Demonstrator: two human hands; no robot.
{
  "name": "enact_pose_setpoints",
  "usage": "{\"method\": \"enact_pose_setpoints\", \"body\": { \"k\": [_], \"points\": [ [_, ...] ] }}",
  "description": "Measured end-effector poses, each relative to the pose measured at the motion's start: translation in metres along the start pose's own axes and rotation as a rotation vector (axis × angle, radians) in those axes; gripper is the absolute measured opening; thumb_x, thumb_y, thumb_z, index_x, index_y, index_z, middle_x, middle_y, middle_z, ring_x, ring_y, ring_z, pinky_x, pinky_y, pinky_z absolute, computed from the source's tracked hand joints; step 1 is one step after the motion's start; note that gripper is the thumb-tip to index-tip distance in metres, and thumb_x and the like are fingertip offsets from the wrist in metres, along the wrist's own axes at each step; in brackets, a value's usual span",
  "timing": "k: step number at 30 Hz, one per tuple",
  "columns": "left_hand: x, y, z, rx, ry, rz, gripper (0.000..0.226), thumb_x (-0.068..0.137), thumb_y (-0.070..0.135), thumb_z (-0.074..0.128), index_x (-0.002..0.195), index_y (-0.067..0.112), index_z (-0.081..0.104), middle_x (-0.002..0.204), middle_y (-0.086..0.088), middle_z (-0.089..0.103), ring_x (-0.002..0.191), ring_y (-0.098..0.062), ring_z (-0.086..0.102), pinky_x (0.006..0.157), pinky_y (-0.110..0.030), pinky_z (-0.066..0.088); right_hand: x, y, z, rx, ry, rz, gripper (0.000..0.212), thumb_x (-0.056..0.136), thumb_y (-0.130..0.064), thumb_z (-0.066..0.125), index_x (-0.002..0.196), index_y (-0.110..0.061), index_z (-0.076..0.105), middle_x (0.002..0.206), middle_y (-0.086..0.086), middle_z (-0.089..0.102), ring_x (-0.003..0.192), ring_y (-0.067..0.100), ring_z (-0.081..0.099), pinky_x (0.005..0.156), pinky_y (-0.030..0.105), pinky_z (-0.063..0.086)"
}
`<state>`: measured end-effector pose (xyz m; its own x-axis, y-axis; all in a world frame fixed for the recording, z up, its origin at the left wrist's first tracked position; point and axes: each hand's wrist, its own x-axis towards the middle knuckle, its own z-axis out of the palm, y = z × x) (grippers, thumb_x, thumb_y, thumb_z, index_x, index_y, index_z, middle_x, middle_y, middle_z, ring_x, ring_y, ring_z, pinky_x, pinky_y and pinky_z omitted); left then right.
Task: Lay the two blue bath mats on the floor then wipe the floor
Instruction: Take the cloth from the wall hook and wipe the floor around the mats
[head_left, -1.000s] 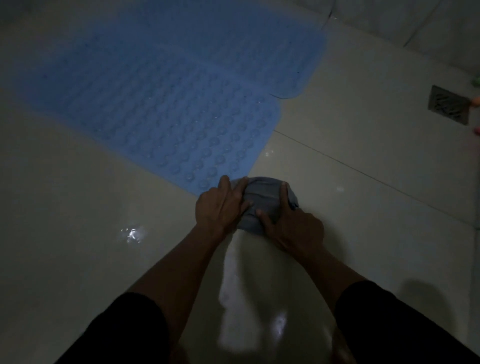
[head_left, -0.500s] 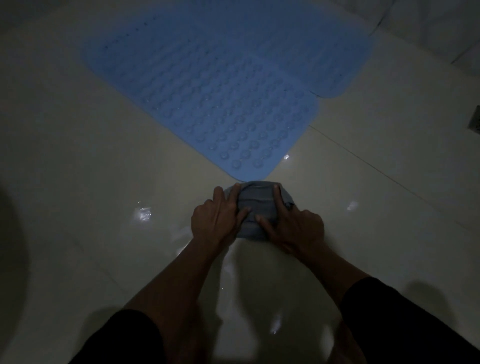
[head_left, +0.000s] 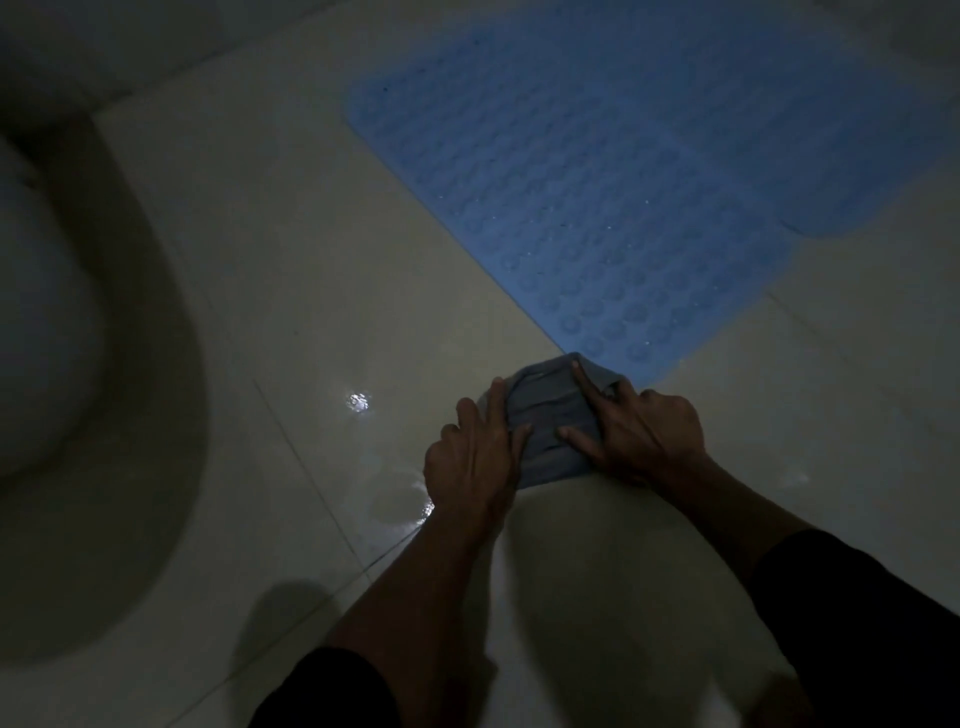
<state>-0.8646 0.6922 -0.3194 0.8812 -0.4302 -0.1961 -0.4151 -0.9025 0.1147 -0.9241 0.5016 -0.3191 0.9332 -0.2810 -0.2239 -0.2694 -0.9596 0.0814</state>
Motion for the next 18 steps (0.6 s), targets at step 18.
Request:
{"method": "enact_pose_setpoints", "body": {
  "k": [18],
  "points": [
    [0.103, -0.052, -0.033, 0.047, 0.034, -0.166, 0.064, 0.09, 0.063, 0.053, 0.143, 0.029, 0.053, 0.101, -0.008, 0.067, 0.058, -0.022, 0.063, 0.043, -0.028, 0.043, 0.141, -0.039, -0.038, -0.064, -0.059, -0.22, 0.088, 0.084, -0.08, 0.023, 0.156, -0.03, 0.006, 0.137, 0.012, 0.051, 0.085, 0.03, 0.062, 0.064, 0.033, 0.043]
  ]
}}
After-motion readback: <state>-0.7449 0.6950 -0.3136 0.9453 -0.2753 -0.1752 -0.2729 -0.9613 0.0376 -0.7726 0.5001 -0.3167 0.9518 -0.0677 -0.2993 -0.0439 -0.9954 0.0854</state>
